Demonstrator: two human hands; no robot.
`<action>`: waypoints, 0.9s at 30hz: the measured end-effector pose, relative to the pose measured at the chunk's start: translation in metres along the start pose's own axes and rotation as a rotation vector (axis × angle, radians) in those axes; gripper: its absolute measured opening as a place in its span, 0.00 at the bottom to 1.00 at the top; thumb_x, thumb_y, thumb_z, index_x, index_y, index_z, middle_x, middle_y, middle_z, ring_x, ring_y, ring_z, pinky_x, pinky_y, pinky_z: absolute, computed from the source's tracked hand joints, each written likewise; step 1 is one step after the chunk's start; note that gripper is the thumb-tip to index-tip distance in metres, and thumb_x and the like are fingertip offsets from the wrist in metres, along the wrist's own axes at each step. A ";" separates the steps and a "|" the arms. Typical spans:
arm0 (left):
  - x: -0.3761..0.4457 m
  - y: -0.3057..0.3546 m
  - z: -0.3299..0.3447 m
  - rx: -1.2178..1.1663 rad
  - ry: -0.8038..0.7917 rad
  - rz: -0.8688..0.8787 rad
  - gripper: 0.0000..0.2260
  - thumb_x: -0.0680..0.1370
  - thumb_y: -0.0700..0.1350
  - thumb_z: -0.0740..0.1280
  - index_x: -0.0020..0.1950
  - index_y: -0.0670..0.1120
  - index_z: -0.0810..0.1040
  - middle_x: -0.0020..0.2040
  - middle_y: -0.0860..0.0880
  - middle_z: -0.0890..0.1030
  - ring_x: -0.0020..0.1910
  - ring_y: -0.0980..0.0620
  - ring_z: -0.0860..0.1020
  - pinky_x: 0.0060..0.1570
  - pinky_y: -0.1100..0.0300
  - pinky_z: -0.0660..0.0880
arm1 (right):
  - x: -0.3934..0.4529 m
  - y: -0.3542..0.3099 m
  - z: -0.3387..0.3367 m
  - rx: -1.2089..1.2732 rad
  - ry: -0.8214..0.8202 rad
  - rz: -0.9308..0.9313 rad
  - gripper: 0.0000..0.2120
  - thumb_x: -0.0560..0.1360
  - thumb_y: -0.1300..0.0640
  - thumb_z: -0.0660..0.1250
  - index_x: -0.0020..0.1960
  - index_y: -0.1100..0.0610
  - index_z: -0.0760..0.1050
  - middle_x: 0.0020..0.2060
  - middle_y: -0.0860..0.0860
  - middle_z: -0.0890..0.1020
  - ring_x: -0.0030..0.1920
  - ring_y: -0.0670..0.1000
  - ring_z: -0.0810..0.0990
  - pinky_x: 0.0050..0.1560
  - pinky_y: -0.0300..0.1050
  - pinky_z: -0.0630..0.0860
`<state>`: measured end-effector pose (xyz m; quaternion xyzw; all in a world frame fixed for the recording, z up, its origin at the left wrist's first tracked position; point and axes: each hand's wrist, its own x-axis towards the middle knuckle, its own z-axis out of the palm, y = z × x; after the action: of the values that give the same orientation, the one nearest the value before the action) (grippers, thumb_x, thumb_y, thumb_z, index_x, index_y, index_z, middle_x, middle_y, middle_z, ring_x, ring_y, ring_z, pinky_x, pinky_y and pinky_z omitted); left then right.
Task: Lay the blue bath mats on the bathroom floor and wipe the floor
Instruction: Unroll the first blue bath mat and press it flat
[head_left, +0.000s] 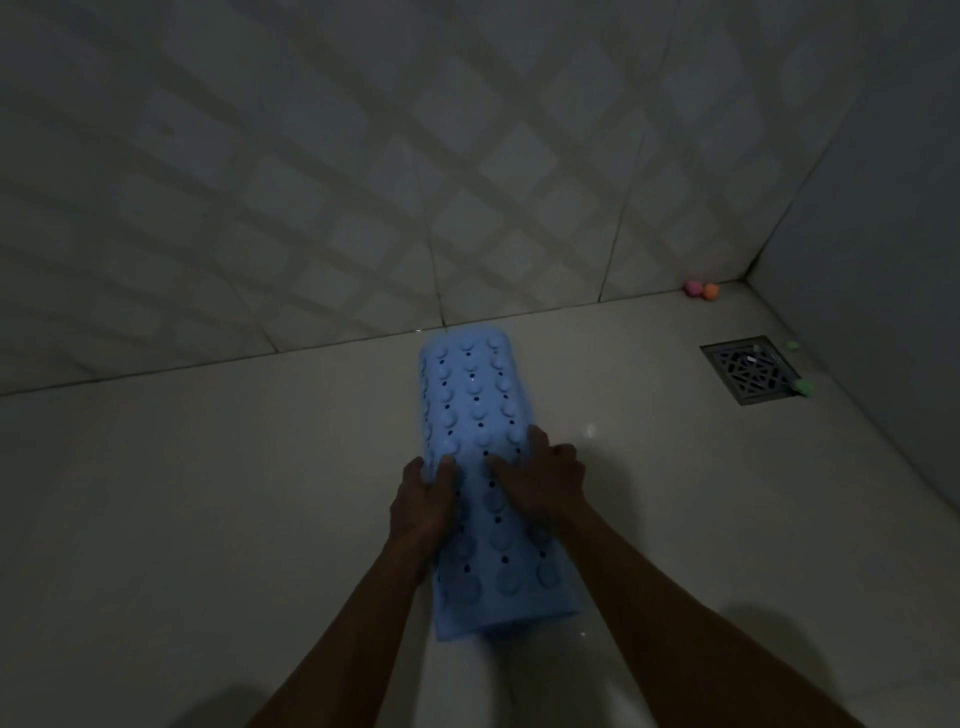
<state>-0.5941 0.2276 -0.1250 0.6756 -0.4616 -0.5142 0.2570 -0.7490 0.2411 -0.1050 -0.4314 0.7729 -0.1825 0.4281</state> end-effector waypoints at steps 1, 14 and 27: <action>-0.001 -0.001 -0.004 -0.007 -0.005 0.005 0.31 0.81 0.61 0.60 0.79 0.48 0.59 0.73 0.43 0.70 0.68 0.42 0.73 0.64 0.50 0.73 | -0.001 -0.001 0.004 -0.020 -0.033 0.013 0.45 0.72 0.29 0.62 0.80 0.44 0.44 0.75 0.58 0.58 0.74 0.62 0.60 0.70 0.57 0.63; -0.017 0.000 0.014 -0.026 -0.081 0.057 0.23 0.80 0.60 0.63 0.73 0.54 0.66 0.62 0.51 0.77 0.59 0.48 0.78 0.63 0.47 0.75 | -0.001 0.015 0.003 0.191 0.092 -0.129 0.42 0.65 0.30 0.66 0.75 0.34 0.52 0.62 0.52 0.76 0.55 0.53 0.80 0.55 0.55 0.81; -0.012 -0.014 -0.043 -0.119 -0.010 -0.015 0.39 0.74 0.67 0.65 0.80 0.50 0.60 0.73 0.44 0.71 0.67 0.44 0.74 0.66 0.45 0.73 | -0.017 -0.016 0.035 -0.110 -0.012 -0.032 0.31 0.80 0.39 0.56 0.79 0.47 0.54 0.73 0.61 0.63 0.72 0.64 0.64 0.71 0.58 0.62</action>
<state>-0.5489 0.2392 -0.1165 0.6599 -0.4264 -0.5462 0.2905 -0.7075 0.2490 -0.1062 -0.4678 0.7721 -0.1438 0.4054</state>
